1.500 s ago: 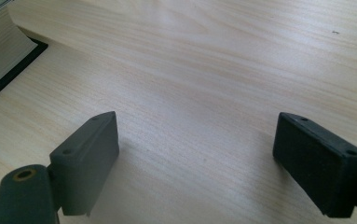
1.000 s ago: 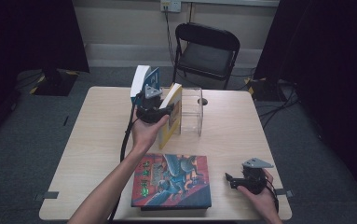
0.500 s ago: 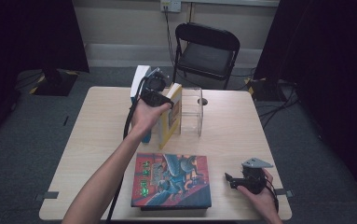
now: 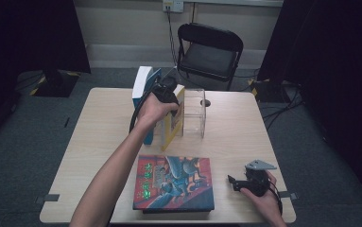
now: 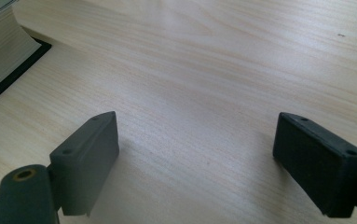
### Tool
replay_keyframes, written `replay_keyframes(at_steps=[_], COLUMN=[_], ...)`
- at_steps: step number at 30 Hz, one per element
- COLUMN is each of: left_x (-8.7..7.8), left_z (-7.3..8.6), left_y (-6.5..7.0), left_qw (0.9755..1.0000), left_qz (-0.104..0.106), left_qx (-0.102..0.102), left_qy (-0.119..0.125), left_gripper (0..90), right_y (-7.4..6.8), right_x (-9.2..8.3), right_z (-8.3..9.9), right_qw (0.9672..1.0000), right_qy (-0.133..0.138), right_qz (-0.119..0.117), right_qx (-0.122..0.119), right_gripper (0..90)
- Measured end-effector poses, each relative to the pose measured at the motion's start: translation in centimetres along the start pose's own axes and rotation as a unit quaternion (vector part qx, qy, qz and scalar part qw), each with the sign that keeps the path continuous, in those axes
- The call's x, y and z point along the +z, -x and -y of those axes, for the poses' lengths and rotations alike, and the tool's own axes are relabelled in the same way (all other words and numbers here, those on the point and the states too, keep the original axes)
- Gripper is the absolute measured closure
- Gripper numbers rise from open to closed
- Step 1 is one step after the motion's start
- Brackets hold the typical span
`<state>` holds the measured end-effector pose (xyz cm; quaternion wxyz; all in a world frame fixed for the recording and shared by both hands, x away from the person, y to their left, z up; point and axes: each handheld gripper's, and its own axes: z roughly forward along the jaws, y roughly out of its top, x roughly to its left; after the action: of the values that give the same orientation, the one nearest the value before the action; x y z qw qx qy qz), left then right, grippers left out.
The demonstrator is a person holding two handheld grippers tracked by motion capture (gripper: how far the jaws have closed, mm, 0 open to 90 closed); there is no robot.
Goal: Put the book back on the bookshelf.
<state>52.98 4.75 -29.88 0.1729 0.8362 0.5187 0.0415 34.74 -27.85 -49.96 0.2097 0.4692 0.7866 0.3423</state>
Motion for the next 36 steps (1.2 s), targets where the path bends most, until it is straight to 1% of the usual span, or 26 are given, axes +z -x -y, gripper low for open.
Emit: replay_keyframes(at_steps=[1, 2, 3, 4, 5, 6, 7, 8, 10, 11, 12, 13, 14, 15, 16, 17, 18, 19, 21, 22, 24, 25, 27, 32, 35, 36], left_x=[0.0, 0.0, -0.2, -0.2, -0.2, -0.3, -0.3, -0.3, -0.4, -0.4, -0.4, -0.5, -0.7, -0.7, -0.9, -0.9, -1.0, -1.0, -0.9, -0.8, -0.7, -0.4, -0.1, 0.6, 0.9, 1.0], left_z=[0.0, 0.0, 0.0, 0.0, 0.0, 0.2, 0.2, 0.3, 0.3, 0.2, 0.2, 0.1, -0.1, -0.1, -0.4, -0.4, -0.9, -0.9, -1.8, -2.0, -2.3, -2.5, -2.7, -3.2, -3.3, -3.2], left_y=[0.0, 0.1, 0.2, 0.1, 0.1, -0.2, -0.2, -0.6, -0.8, -1.0, -1.0, -1.2, -1.3, -1.3, -1.4, -1.4, -1.6, -1.6, -1.8, -1.7, -1.7, -1.7, -1.9, -2.5, -2.7, -2.7], left_qw=[1.0000, 1.0000, 0.9997, 0.9994, 0.9994, 0.9994, 0.9994, 0.9993, 0.9992, 0.9992, 0.9989, 0.9989, 0.9983, 0.9983, 0.9977, 0.9977, 0.9971, 0.9971, 0.9965, 0.9958, 0.9959, 0.9953, 0.9952, 0.9924, 0.9928, 0.9922], left_qz=[0.000, -0.006, -0.025, -0.034, -0.034, -0.031, -0.031, -0.027, -0.027, -0.024, -0.023, -0.023, -0.025, -0.025, -0.025, -0.025, -0.020, -0.020, -0.028, -0.032, -0.033, -0.032, -0.028, -0.035, -0.027, -0.026], left_qx=[0.000, -0.001, -0.002, 0.002, 0.002, -0.013, -0.013, -0.019, -0.021, -0.027, -0.033, -0.032, -0.037, -0.037, -0.041, -0.041, -0.049, -0.049, -0.051, -0.057, -0.053, -0.058, -0.057, -0.078, -0.073, -0.076], left_qy=[0.000, 0.001, 0.003, 0.005, 0.005, 0.012, 0.012, 0.017, 0.021, 0.020, 0.024, 0.025, 0.038, 0.038, 0.049, 0.049, 0.055, 0.055, 0.060, 0.064, 0.065, 0.070, 0.074, 0.088, 0.090, 0.095], left_gripper=[69.1, 69.1, 73.4, 75.0, 75.4, 75.5, 75.6, 75.6, 75.7, 75.7, 75.6, 75.6, 75.7, 75.6, 75.7, 75.6, 75.7, 75.6, 75.6, 75.6, 75.6, 75.6, 75.6, 75.6, 75.4, 75.3], right_y=[0.0, 0.0, 0.0, 0.0, 0.0, 0.0, 0.0, 0.0, -0.1, 0.0, 0.0, -0.1, 0.0, 0.0, -0.1, -0.1, -0.1, -0.1, -0.1, -0.1, -0.1, -0.1, -0.1, -0.1, -0.1, -0.1], right_x=[0.0, 0.0, 0.0, 0.0, 0.0, 0.0, 0.0, 0.0, 0.0, 0.0, 0.0, 0.0, 0.0, 0.0, 0.0, 0.0, 0.0, 0.0, 0.0, 0.0, 0.0, 0.0, 0.0, 0.0, 0.0, 0.0], right_z=[0.0, 0.0, 0.0, 0.0, 0.0, 0.0, 0.0, 0.0, 0.0, 0.0, 0.0, 0.0, 0.0, 0.0, 0.0, 0.0, 0.0, 0.0, 0.0, 0.0, 0.0, 0.0, 0.0, 0.0, 0.0, 0.0], right_qw=[1.0000, 1.0000, 1.0000, 1.0000, 1.0000, 1.0000, 1.0000, 1.0000, 1.0000, 1.0000, 1.0000, 1.0000, 1.0000, 1.0000, 1.0000, 1.0000, 1.0000, 1.0000, 1.0000, 1.0000, 1.0000, 1.0000, 1.0000, 1.0000, 1.0000, 1.0000], right_qy=[0.000, 0.000, 0.000, 0.000, 0.000, 0.000, 0.000, 0.000, -0.001, -0.001, -0.001, -0.001, 0.000, 0.000, -0.001, -0.001, -0.001, -0.001, -0.001, -0.001, -0.001, -0.001, -0.001, -0.001, -0.001, -0.001], right_qz=[0.000, 0.000, 0.000, 0.000, 0.000, 0.001, 0.001, 0.001, 0.001, 0.001, 0.001, 0.001, 0.001, 0.001, 0.001, 0.001, 0.002, 0.002, 0.002, 0.002, 0.002, 0.002, 0.002, 0.001, 0.000, 0.000], right_qx=[0.000, 0.000, 0.000, 0.000, 0.000, 0.000, 0.000, 0.001, 0.002, 0.002, 0.001, 0.002, 0.001, 0.001, 0.001, 0.001, 0.002, 0.002, 0.002, 0.002, 0.002, 0.002, 0.002, 0.002, 0.002, 0.002], right_gripper=[14.1, 14.2, 14.2, 14.2, 14.2, 14.2, 14.2, 14.1, 14.1, 14.1, 14.1, 14.2, 14.2, 14.2, 14.1, 14.1, 14.2, 14.2, 14.2, 14.2, 14.2, 14.1, 14.2, 14.1, 14.1, 14.1])
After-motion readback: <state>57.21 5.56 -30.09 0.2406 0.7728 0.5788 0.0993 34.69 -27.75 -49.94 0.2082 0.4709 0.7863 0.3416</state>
